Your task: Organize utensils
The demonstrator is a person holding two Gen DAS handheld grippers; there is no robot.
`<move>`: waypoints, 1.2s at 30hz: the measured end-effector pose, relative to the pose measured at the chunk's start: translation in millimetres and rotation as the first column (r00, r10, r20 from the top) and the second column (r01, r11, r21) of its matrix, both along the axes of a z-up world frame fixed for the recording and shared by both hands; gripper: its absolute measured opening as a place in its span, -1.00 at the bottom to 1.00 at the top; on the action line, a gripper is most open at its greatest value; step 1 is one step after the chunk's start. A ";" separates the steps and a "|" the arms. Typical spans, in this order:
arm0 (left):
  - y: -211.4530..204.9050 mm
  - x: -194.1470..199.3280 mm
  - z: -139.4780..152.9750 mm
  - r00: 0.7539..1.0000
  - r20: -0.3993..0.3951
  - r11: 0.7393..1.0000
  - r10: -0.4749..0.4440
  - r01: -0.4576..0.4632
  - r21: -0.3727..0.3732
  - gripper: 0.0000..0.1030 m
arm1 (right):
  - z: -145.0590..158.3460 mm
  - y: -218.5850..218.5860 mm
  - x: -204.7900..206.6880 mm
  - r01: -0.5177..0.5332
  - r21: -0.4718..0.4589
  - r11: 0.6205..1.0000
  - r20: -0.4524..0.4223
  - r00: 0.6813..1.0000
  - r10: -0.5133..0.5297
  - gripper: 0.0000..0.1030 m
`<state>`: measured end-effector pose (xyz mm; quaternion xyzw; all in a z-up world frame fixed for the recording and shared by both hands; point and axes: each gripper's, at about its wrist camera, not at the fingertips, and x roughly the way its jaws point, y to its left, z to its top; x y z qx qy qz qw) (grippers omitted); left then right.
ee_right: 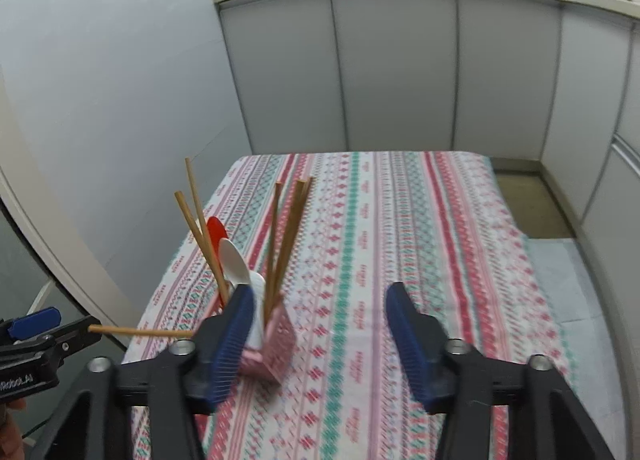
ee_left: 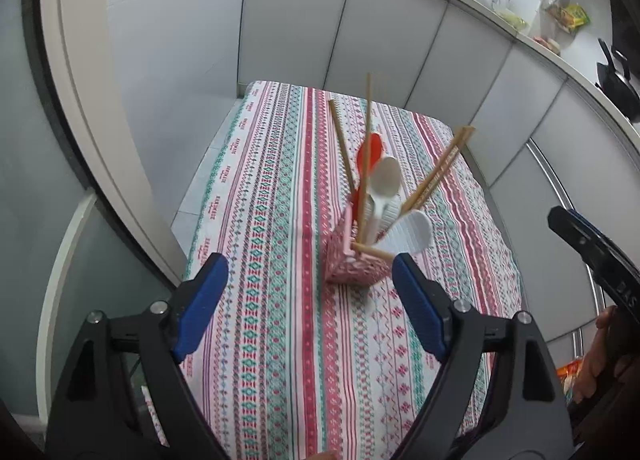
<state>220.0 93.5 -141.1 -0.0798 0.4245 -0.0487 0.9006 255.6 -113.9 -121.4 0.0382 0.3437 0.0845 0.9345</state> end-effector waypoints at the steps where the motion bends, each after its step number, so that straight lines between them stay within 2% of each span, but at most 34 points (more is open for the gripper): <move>1: -2.8 -4.5 3.3 1.000 0.005 1.000 -0.004 0.004 0.005 0.70 | 2.3 -3.2 -5.5 0.005 -0.002 1.000 0.001 1.000 -0.005 0.36; 4: -12.1 -18.2 13.2 1.000 0.027 0.999 -0.008 0.007 0.036 0.84 | 12.4 -14.5 -25.3 0.026 0.007 1.000 0.006 1.000 -0.026 0.55; 7: -19.9 -31.4 21.4 0.999 0.045 0.998 -0.012 0.010 0.060 0.90 | 22.8 -23.5 -40.8 0.040 0.015 0.999 0.004 0.999 -0.040 0.63; 13: -36.5 -59.8 41.3 0.996 0.089 0.995 -0.027 0.018 0.096 0.94 | 42.4 -33.2 -71.7 0.066 0.022 0.998 0.005 0.998 -0.066 0.82; 18: -46.6 -85.1 60.9 0.989 0.139 0.994 -0.059 0.045 0.099 0.99 | 53.1 -33.3 -92.1 0.089 -0.020 0.996 -0.025 0.996 -0.089 0.99; 24: -56.4 -107.3 76.2 0.981 0.169 0.990 -0.089 0.068 0.125 0.99 | 73.3 -33.2 -121.6 0.147 -0.098 0.984 0.017 0.989 -0.146 0.99; 30: -63.7 -122.9 86.1 0.974 0.209 0.986 -0.092 0.059 0.159 0.99 | 85.2 -38.1 -140.6 0.169 -0.092 0.981 0.024 0.986 -0.168 0.99; 36: -66.3 -129.5 90.1 0.972 0.219 0.986 -0.084 0.049 0.161 0.99 | 89.0 -38.6 -149.4 0.175 -0.088 0.981 0.035 0.984 -0.172 0.99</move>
